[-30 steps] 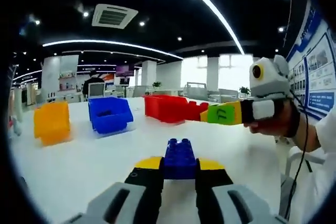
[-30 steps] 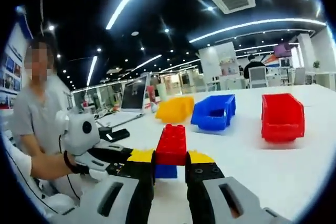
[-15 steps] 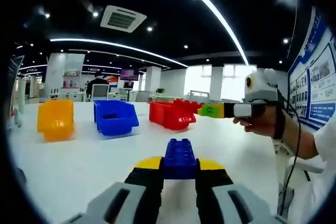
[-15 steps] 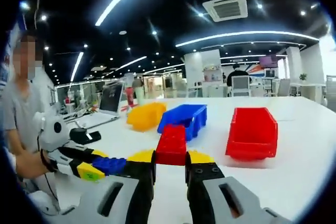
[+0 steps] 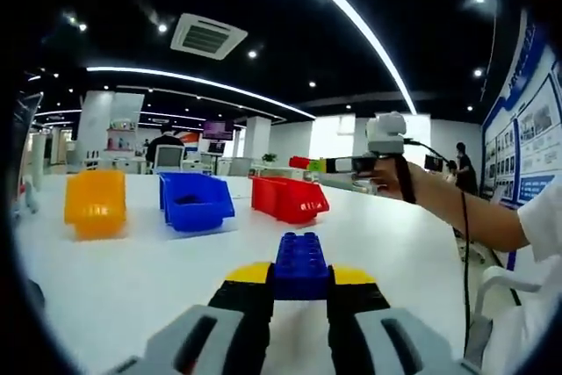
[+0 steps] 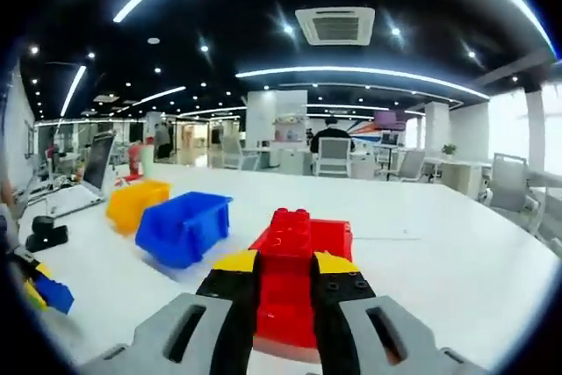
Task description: Take apart the toy blocks one by one and place each separated block into its matching bin, sorting the blocks by their type until all the connected pieces are disassembled and separated into the correct bins
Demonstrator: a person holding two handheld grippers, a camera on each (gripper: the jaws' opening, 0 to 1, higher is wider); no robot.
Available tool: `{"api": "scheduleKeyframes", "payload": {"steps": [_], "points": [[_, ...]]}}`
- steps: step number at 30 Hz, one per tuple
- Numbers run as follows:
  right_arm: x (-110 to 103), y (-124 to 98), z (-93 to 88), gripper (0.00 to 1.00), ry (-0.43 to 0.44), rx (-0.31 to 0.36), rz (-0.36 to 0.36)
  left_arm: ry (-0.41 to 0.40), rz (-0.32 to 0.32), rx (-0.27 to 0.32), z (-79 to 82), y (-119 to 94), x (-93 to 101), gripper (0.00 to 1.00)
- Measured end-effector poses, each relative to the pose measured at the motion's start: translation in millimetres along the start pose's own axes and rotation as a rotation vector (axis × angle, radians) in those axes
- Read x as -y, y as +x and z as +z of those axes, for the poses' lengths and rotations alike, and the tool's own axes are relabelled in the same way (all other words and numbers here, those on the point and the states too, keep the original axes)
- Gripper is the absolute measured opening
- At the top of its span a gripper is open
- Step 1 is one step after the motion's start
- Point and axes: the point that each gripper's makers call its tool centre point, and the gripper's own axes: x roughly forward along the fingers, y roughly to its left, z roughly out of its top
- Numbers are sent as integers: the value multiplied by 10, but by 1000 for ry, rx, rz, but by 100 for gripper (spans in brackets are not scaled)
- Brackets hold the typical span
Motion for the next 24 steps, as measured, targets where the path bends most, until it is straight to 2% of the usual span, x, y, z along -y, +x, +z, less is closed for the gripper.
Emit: {"api": "scheduleKeyframes", "payload": {"steps": [11, 19, 24], "points": [[75, 186, -133, 23, -11, -32, -30, -3, 5, 11, 17, 7, -15, 25], [58, 132, -156, 23, 24, -27, -13, 0, 7, 9, 15, 14, -13, 25], [111, 162, -201, 23, 9, -39, -26, 6, 7, 5, 8, 17, -5, 25]]}}
